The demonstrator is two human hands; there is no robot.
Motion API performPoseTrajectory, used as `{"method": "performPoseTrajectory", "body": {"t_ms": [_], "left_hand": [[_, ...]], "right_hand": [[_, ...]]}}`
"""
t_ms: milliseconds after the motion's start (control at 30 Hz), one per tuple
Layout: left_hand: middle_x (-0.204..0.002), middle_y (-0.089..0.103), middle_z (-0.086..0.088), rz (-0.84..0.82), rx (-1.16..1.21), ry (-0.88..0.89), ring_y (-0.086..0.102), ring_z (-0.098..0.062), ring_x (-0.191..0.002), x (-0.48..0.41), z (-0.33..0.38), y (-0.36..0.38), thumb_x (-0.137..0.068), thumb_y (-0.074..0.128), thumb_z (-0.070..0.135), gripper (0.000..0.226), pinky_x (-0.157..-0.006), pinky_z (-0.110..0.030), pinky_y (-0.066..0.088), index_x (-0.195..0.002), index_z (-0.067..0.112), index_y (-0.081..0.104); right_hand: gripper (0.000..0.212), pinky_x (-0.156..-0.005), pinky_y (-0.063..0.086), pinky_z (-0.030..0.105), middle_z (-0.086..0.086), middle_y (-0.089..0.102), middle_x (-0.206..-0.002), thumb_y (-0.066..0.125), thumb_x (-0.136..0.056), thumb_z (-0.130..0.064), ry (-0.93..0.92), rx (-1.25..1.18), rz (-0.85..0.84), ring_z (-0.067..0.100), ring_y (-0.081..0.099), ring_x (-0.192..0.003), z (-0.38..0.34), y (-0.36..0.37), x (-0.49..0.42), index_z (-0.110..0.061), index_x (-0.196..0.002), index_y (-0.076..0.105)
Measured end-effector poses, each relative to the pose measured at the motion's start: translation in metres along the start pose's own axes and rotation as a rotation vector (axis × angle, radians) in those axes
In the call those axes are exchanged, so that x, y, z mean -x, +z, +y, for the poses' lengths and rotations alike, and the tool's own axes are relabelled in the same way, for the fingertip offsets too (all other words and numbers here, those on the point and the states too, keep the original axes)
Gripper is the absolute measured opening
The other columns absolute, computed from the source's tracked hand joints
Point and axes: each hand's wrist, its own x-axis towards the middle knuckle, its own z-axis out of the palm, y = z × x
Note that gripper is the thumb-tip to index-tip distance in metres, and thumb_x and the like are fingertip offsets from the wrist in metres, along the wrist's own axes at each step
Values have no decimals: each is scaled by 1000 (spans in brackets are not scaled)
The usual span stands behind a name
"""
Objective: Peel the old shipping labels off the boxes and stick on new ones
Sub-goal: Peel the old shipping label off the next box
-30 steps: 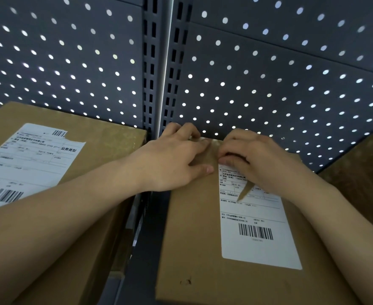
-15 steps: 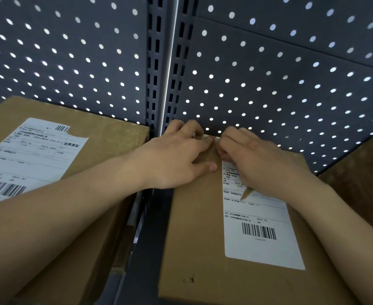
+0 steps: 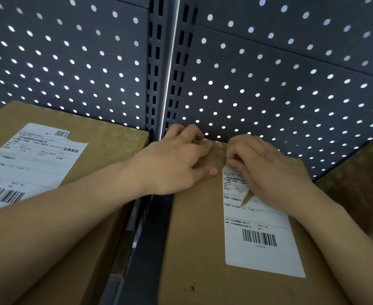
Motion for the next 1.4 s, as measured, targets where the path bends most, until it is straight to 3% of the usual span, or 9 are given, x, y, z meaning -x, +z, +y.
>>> {"method": "performPoseTrajectory", "body": {"t_ms": [167, 267, 433, 633, 733, 833, 1067, 1267, 1400], "left_hand": [[-142, 25, 13, 4, 3, 10, 17, -13, -133, 1, -1, -1, -93, 37, 63, 67, -107, -43, 40, -152, 33, 29], [-141, 25, 15, 0, 21, 8, 17, -10, -132, 1, -1, -1, -91, 39, 65, 69, -107, -43, 40, -152, 35, 28], [-140, 26, 17, -6, 38, 2, 17, -9, -131, 0, -1, -2, -88, 40, 68, 71, -107, -43, 40, -152, 37, 28], [-139, 26, 16, -4, 38, 3, 17, -8, -131, 1, 0, -4, -86, 38, 69, 74, -106, -44, 41, -151, 37, 29], [-139, 26, 17, -5, 33, 2, 18, -9, -131, 1, 0, -3, -85, 38, 70, 75, -106, -44, 41, -152, 37, 28], [-140, 25, 17, -2, 33, 1, 18, -9, -130, 0, -1, -4, -86, 39, 70, 75, -106, -43, 41, -152, 37, 28], [-137, 26, 18, 9, 38, 10, 20, -8, -127, 0, -2, -4, -85, 40, 71, 75, -106, -43, 40, -151, 38, 29], [-137, 27, 18, 11, 35, 15, 21, -9, -126, 0, -2, -4, -85, 39, 71, 75, -106, -42, 41, -151, 39, 29], [-137, 26, 17, 6, 21, 12, 21, -9, -126, 0, -3, -3, -85, 38, 71, 76, -105, -42, 42, -152, 38, 27]], "right_hand": [[55, -79, 22, -7, -32, 38, -125, 39, -93, -60, 26, -87, -83, -11, 30, -115, 5, -3, 4, -50, -146, 28], [31, -81, 25, -9, -18, 59, -132, 55, -96, -46, -32, -83, 8, -6, 39, -120, 10, 4, 5, -33, -122, 67], [15, -96, 19, -6, -15, 63, -127, 65, -92, -26, -13, -285, 43, -2, 44, -122, 14, 9, 4, -22, -98, 78], [14, -82, 15, -14, -12, 67, -122, 61, -90, -23, -38, -127, 117, 1, 49, -103, 3, 5, 5, -23, -86, 74], [19, -63, 34, -3, -25, 61, -125, 49, -97, -33, 60, -87, 31, 0, 57, -90, 4, 3, 7, -32, -90, 66], [15, -47, 25, 2, -26, 63, -117, 44, -96, -37, 49, -22, 17, 1, 61, -80, 6, 2, 8, -34, -91, 59], [15, -66, 51, 36, -12, 67, -113, 44, -100, -26, 41, -4, -47, 15, 65, -92, 12, 4, 11, -38, -92, 38], [11, -66, 53, 41, -28, 57, -130, 24, -96, -45, 47, -76, -48, 7, 65, -100, 10, -1, 13, -43, -91, 34], [25, -66, 50, 31, -26, 62, -121, 25, -88, -66, 94, -133, -67, -14, 53, -75, 7, -8, 13, -47, -97, 40]]}}
